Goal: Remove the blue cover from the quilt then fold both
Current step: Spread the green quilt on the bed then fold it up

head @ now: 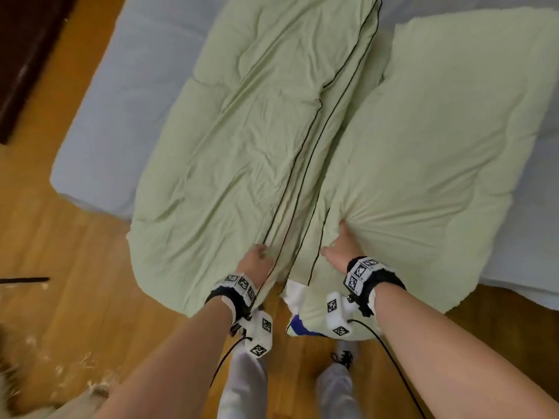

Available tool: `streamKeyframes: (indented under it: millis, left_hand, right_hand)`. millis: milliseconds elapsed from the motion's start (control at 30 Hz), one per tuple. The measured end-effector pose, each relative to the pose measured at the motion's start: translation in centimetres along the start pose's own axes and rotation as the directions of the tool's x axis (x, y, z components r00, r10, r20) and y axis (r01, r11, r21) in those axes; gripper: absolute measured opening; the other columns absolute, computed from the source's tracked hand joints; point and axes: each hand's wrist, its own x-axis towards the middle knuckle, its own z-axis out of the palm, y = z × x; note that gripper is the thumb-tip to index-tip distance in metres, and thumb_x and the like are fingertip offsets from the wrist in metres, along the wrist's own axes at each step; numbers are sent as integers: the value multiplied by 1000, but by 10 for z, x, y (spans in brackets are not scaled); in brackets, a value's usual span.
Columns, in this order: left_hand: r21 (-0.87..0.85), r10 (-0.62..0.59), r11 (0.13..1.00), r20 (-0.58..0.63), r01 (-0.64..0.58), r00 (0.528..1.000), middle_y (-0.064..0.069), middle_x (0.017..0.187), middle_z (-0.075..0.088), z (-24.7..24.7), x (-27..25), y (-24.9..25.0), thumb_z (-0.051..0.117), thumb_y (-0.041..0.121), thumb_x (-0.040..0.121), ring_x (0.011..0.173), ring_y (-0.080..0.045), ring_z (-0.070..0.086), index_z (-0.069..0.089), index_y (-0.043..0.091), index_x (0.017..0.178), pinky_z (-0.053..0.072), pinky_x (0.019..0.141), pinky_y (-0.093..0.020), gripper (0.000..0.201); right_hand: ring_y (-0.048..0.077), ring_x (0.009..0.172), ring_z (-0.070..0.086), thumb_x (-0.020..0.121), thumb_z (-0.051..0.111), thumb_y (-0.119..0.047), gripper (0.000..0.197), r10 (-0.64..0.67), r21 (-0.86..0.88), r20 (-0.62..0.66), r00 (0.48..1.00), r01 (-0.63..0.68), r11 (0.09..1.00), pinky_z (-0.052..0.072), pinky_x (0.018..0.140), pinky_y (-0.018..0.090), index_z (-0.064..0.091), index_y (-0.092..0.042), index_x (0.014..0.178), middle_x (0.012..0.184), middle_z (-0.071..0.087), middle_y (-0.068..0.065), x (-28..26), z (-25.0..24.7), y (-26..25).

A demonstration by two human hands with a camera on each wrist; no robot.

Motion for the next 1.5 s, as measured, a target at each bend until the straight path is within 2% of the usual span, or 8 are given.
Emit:
streamKeyframes:
  millis: [167, 367, 600, 800, 967, 1200, 1367, 1500]
  left_hand:
    - [-12, -126, 992, -204, 126, 971, -11, 140, 47, -88, -37, -77, 55, 25, 95, 119, -27, 53, 39, 13, 140, 43, 93, -32, 49]
    - [7, -165, 984, -323, 177, 932, -17, 141, 45, -209, -27, -132, 60, 23, 92, 121, -32, 52, 39, 10, 142, 45, 91, -34, 55]
    - [245, 12, 969, -182, 34, 983, -16, 138, 52, -315, 44, -127, 65, 20, 88, 120, -32, 55, 44, 6, 139, 45, 98, -36, 57]
    - [421, 148, 891, 81, -169, 986, -12, 137, 49, -324, 43, -57, 60, 20, 92, 119, -27, 54, 39, 12, 142, 42, 89, -28, 55]
    - [508, 186, 831, 130, -227, 974, -13, 140, 46, -326, 28, -34, 60, 21, 92, 119, -28, 53, 37, 13, 143, 45, 94, -33, 56]
    - [568, 30, 822, 30, -42, 999, -18, 146, 40, -353, 70, -104, 64, 24, 90, 122, -35, 51, 26, 9, 149, 46, 97, -39, 72]
    - [591, 66, 795, 135, -133, 989, -18, 155, 26, -345, 133, -148, 74, 46, 80, 138, -36, 36, 9, 9, 154, 36, 110, -50, 105]
    - [459, 78, 865, 275, -202, 958, -7, 133, 54, -339, 179, -160, 79, 69, 51, 117, -27, 55, 36, 10, 140, 47, 100, -46, 115]
  right_hand:
    - [30, 150, 8, 89, 62, -24, 89, 42, -143, -31, 999, -46, 989, 22, 120, 44, 4, -19, 157, 164, 1, 11, -42, 45, -46]
    - [34, 138, 38, 89, 65, -19, 79, -51, -26, 47, 998, 52, 998, 36, 111, 41, 21, -15, 154, 155, 33, 12, -79, 102, -105]
    - [32, 130, 47, 94, 59, -19, 70, 181, 230, 89, 979, -197, 953, 38, 102, 33, 22, -12, 152, 149, 40, 17, -107, 179, -170]
    - [30, 120, 54, 93, 61, -26, 68, 303, 436, 103, 947, -317, 842, 43, 92, 29, 26, -16, 150, 140, 49, 15, -155, 204, -180]
    - [31, 128, 49, 90, 61, -29, 67, 402, 605, 72, 913, -361, 710, 40, 107, 39, 33, -12, 148, 145, 45, 8, -177, 203, -150]
    - [33, 134, 41, 95, 59, -25, 67, 436, 684, 191, 879, -438, 584, 37, 108, 41, 27, -9, 151, 150, 38, 15, -174, 301, -164]
    - [37, 135, 40, 93, 60, -41, 76, 526, 759, 277, 804, -518, 393, 38, 108, 50, 21, -16, 153, 153, 35, 13, -145, 385, -179]
    - [37, 133, 42, 91, 62, -44, 81, 597, 813, 284, 750, -519, 265, 41, 106, 55, 18, -18, 154, 153, 35, 12, -114, 438, -200]
